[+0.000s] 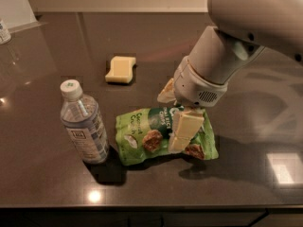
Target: Move green rice chip bag near blue plastic bottle
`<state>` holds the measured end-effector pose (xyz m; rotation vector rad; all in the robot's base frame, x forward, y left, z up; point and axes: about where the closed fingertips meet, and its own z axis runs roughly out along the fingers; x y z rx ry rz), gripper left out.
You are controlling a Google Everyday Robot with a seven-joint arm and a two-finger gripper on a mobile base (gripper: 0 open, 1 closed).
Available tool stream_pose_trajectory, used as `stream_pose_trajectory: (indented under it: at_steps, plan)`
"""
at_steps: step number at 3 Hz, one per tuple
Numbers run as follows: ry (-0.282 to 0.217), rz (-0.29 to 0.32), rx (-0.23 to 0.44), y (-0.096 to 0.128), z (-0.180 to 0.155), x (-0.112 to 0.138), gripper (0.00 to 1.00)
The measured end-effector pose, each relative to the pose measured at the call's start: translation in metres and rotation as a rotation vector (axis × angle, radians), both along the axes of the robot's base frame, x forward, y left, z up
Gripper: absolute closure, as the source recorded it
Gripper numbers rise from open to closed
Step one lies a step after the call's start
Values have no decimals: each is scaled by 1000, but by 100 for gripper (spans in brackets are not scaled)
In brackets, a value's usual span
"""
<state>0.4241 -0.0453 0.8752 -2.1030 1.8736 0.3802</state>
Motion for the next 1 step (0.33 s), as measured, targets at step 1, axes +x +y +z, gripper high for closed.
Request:
stream_pose_trajectory:
  at_steps: [1]
  plan:
    - [0,0,0,0,0,0,0]
